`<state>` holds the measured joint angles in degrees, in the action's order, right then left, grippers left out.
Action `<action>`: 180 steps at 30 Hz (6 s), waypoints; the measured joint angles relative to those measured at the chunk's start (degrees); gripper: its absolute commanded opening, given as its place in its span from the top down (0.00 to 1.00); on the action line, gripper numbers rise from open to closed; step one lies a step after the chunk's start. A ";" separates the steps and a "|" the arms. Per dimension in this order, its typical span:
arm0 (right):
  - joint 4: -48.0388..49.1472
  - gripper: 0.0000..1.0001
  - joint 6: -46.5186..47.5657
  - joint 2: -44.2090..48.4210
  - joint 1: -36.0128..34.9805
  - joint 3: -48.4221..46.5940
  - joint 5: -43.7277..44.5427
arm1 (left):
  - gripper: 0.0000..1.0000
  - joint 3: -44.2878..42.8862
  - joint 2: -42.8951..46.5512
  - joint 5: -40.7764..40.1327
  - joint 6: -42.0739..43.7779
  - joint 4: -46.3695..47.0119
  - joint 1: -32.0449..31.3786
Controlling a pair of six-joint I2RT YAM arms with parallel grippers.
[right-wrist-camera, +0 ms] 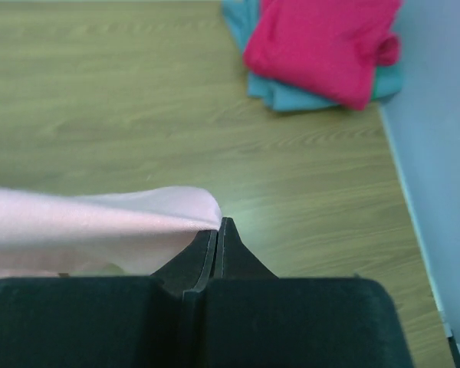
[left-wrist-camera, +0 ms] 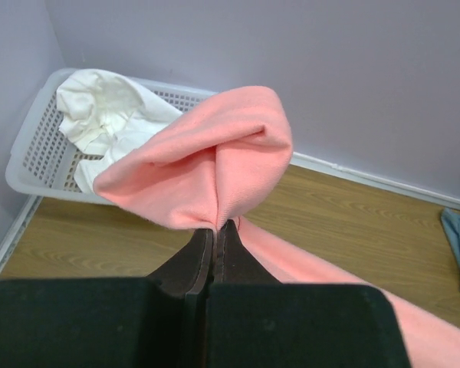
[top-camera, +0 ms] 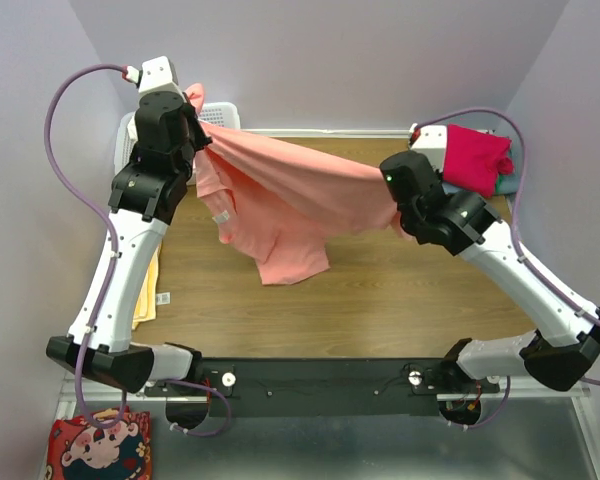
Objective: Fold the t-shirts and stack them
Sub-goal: Flatten the tshirt out
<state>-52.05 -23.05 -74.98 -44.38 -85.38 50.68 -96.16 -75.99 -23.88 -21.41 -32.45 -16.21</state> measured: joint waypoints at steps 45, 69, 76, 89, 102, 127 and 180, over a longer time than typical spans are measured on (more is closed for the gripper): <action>8.74 0.99 -32.54 12.37 2.12 32.15 1.64 | 1.00 -11.63 -42.86 17.79 8.92 15.02 -11.34; -0.57 0.99 -49.44 -2.10 3.65 31.98 9.05 | 0.02 -31.34 -58.27 8.50 9.35 23.30 -10.84; -1.31 0.51 -50.45 -6.45 4.74 30.42 8.79 | 0.02 -20.06 -48.78 7.32 6.43 15.17 -9.22; -5.16 0.25 -48.17 -15.19 8.61 21.29 9.73 | 0.10 16.57 -16.37 6.51 0.42 8.68 -9.05; 6.93 0.25 -26.99 -16.52 8.59 15.61 1.11 | 0.46 39.54 -6.56 13.75 -8.13 6.34 -9.44; 28.00 0.27 -10.08 -19.12 7.10 24.15 -37.88 | 0.61 42.18 -17.88 19.39 -13.73 7.48 -11.45; 20.96 0.99 2.82 -32.70 26.16 -6.84 -6.73 | 1.00 33.20 -2.29 2.38 -20.39 -11.34 -10.29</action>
<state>-31.09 -20.23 -107.68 -18.22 -92.23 43.94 -62.96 -78.28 -21.50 -41.80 -43.79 -26.50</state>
